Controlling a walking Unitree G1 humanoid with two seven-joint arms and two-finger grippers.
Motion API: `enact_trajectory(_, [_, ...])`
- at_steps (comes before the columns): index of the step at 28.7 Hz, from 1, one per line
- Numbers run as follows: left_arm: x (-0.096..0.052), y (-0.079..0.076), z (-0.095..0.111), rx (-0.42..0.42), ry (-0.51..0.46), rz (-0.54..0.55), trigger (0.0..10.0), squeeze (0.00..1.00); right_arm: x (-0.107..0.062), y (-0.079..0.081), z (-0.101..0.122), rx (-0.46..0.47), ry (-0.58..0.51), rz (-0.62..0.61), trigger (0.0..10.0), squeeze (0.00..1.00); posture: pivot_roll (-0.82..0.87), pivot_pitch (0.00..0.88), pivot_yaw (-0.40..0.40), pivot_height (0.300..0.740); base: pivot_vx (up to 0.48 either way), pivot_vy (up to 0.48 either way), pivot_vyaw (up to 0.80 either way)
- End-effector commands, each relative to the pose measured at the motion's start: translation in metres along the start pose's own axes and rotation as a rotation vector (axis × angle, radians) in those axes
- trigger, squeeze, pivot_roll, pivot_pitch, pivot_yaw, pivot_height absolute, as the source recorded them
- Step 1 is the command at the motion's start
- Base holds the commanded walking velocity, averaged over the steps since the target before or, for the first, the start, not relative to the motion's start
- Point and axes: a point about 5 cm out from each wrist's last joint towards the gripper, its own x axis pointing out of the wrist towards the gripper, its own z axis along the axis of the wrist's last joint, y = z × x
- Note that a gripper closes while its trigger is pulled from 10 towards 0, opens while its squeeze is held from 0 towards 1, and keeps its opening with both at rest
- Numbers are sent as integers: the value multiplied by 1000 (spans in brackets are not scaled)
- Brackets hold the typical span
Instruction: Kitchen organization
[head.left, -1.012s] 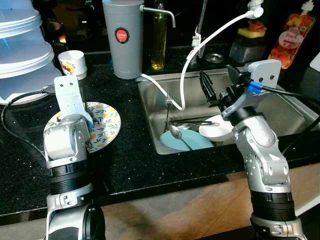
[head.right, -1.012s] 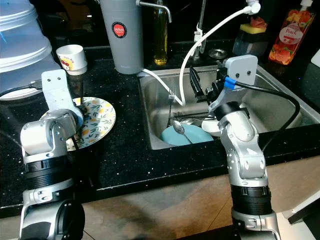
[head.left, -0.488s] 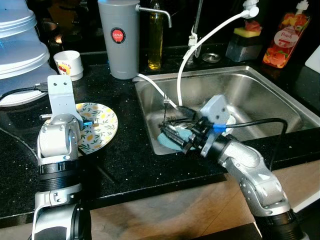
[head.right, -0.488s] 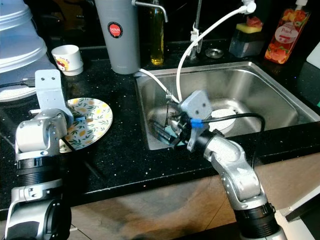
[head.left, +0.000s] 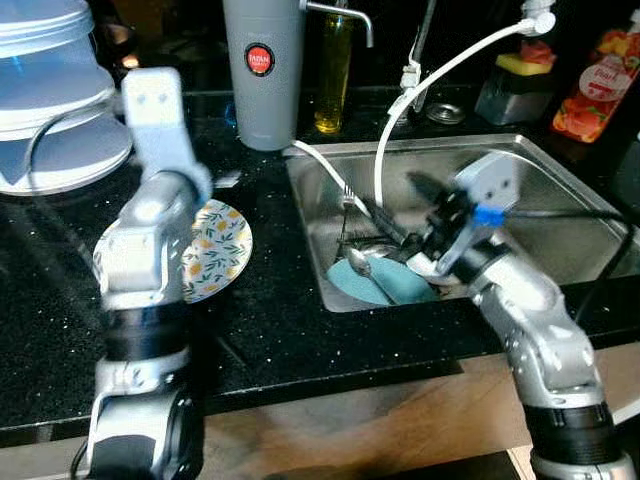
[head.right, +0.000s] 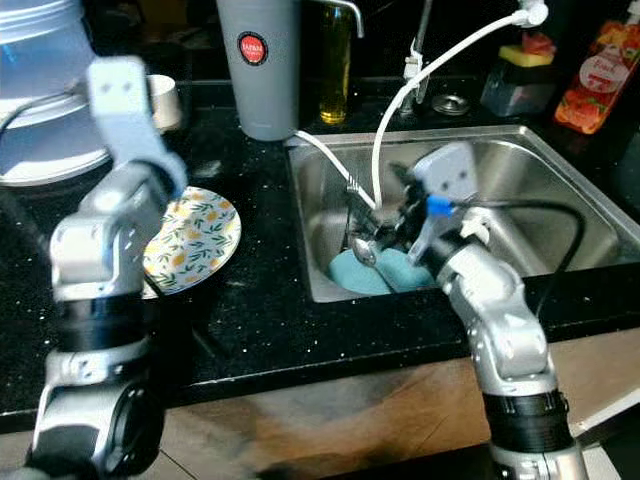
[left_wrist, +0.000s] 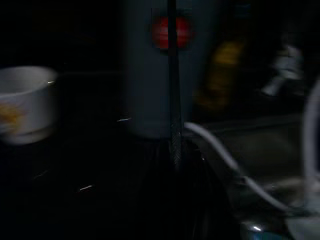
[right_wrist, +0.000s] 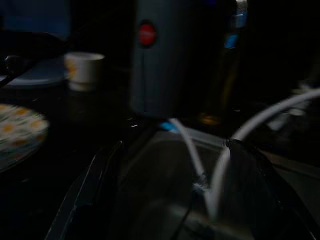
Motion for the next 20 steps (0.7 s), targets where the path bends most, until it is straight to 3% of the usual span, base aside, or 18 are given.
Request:
enact_trajectory(1, [8, -12, -12, 16, 49, -55, 10000, 0, -1, -6, 1, 7, -8, -36, 10000, 0, 88, 33, 1, 740, 0, 0, 0])
enact_trajectory(2, [17, -33, -22, 63, 92, -162, 10000, 0, -2, -9, 2, 0, -10, -60, 10000, 0, 88, 33, 1, 740, 0, 0, 0])
enact_trajectory(3, [17, -33, -22, 63, 92, -162, 10000, 0, -2, -9, 2, 0, -10, -60, 10000, 0, 88, 33, 1, 740, 0, 0, 0])
enact_trajectory(5, [29, -64, -40, 121, 151, -337, 10000, 0, -3, -13, 3, -9, -12, -91, 10000, 0, 53, 26, 12, 740, 0, 0, 0])
enact_trajectory(6, [29, -64, -40, 121, 151, -337, 10000, 0, -3, -13, 3, -9, -12, -91, 10000, 0, 53, 26, 12, 740, 0, 0, 0])
enact_trajectory(7, [34, -73, -46, 135, 164, -370, 10000, 0, -3, -14, 4, -11, -14, -101, 10000, 0, 48, 25, 15, 740, 0, 0, 0])
enact_trajectory(8, [39, -80, -47, 109, 148, -402, 10000, 1000, -3, -14, 5, -12, -17, -105, 10000, 0, 48, 25, 15, 740, 0, 0, 0])
enact_trajectory(10, [41, -85, -46, 81, 130, -437, 10000, 1000, -3, -14, 6, -11, -21, -106, 10000, 0, 42, 24, 17, 740, 0, 0, 0])
enact_trajectory(11, [42, -88, -29, -50, 35, -508, 10000, 1000, -3, -12, 7, -9, -26, -105, 10000, 0, 38, 24, 17, 740, 0, 0, 0])
enact_trajectory(12, [41, -88, -19, -123, -1, -552, 10000, 1000, -3, -12, 7, -8, -27, -103, 10000, 0, 38, 24, 17, 740, 0, 0, 0])
enact_trajectory(14, [39, -84, -10, -168, -37, -585, 10000, 1000, -2, -11, 7, -7, -28, -100, 10000, 0, 42, 27, 14, 740, 0, 0, 0])
enact_trajectory(15, [38, -79, -2, -180, -71, -601, 10000, 0, -2, -11, 7, -6, -28, -99, 10000, 0, 47, 29, 13, 740, 0, 0, 0])
enact_trajectory(17, [37, -71, 5, -165, -99, -612, 10000, 0, -2, -10, 7, -3, -29, -98, 10000, 0, 51, 31, 12, 740, 0, 0, 0])
enact_trajectory(19, [28, -45, 20, -8, -161, -630, 10000, 0, 0, -8, 7, 3, -31, -94, 10000, 0, 76, 37, 11, 740, 0, 0, 0])
enact_trajectory(20, [28, -45, 20, -8, -161, -630, 10000, 0, 0, -8, 7, 3, -31, -94, 10000, 0, 76, 37, 11, 740, 0, 0, 0])
